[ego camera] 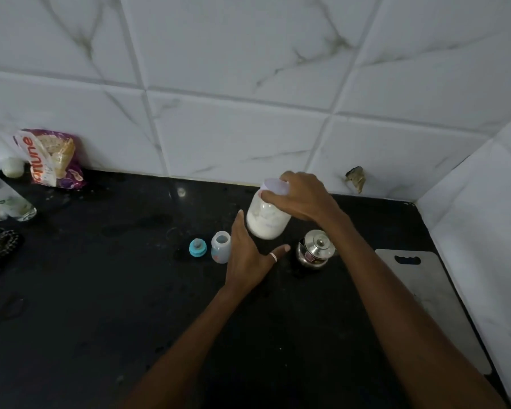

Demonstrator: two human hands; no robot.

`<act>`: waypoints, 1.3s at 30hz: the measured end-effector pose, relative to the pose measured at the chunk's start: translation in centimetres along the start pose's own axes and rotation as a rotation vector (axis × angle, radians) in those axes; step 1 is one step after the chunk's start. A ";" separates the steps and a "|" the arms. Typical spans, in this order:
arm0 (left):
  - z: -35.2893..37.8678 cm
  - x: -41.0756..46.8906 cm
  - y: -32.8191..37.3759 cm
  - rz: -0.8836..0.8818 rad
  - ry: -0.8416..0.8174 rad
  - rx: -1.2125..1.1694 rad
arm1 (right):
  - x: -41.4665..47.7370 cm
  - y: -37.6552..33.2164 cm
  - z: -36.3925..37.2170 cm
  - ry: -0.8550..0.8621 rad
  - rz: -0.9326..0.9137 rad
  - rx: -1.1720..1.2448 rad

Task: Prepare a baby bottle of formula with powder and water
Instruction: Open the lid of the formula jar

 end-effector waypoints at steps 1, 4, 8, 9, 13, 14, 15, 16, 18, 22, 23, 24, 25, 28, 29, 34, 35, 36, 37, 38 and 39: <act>-0.4 0.2 1.3 0.028 0.024 -0.031 | 0.1 -0.6 -1.6 0.016 -0.007 0.002; -1.8 0.8 5.5 0.151 0.103 -0.144 | 0.3 -2.7 -6.1 0.063 -0.043 0.014; -3.5 0.5 10.2 0.255 0.205 -0.176 | 0.2 -5.3 -9.9 0.090 -0.104 0.008; -3.8 0.4 11.0 0.269 0.227 -0.172 | 0.2 -5.6 -10.6 0.104 -0.114 0.009; -4.6 0.3 12.8 0.262 0.268 -0.165 | 0.4 -6.5 -12.1 0.151 -0.135 -0.003; -4.8 0.3 13.2 0.257 0.280 -0.166 | 0.4 -6.8 -12.3 0.161 -0.143 -0.015; -5.1 0.4 13.4 0.252 0.291 -0.168 | 0.4 -7.1 -12.5 0.174 -0.149 -0.030; -5.2 0.5 13.7 0.244 0.300 -0.167 | 0.4 -7.3 -12.7 0.192 -0.154 -0.047; -5.5 0.8 14.0 0.241 0.310 -0.138 | 0.4 -7.7 -13.1 0.237 -0.167 -0.100; -6.0 1.5 14.3 0.247 0.313 -0.113 | 0.2 -7.9 -13.8 0.315 -0.200 -0.132; -6.0 1.6 14.3 0.246 0.313 -0.117 | 0.2 -7.9 -13.8 0.329 -0.213 -0.135; -6.1 1.7 14.3 0.246 0.313 -0.121 | 0.2 -8.0 -13.8 0.342 -0.228 -0.141; -6.2 1.6 14.3 0.244 0.314 -0.123 | 0.2 -8.1 -13.8 0.356 -0.243 -0.148; -6.2 1.4 14.3 0.243 0.320 -0.116 | 0.1 -8.4 -13.6 0.389 -0.288 -0.162; -6.2 1.3 14.3 0.245 0.322 -0.111 | 0.1 -8.5 -13.6 0.401 -0.303 -0.161; -6.6 1.2 14.0 0.271 0.318 -0.092 | 0.2 -8.3 -13.3 0.443 -0.387 -0.109; -6.5 1.3 13.8 0.263 0.303 -0.091 | 0.2 -8.3 -13.2 0.444 -0.408 -0.098; -6.3 1.4 13.7 0.256 0.280 -0.103 | 0.2 -8.4 -13.1 0.441 -0.431 -0.073; -6.1 1.4 13.6 0.233 0.248 -0.119 | 0.2 -8.6 -13.0 0.428 -0.456 -0.033; -5.8 1.4 13.5 0.209 0.214 -0.151 | 0.2 -8.7 -13.0 0.404 -0.483 0.017; -5.8 1.1 13.6 0.193 0.184 -0.182 | 0.0 -8.8 -13.0 0.373 -0.515 0.069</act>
Point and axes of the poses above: each hand's wrist, its own x-axis towards the middle knuckle, its own z-axis out of the palm, y = z × x, the point moved 8 cm from there along x, towards the middle knuckle, and after that the axes turned 3 degrees about -z, right-handed, at the moved point
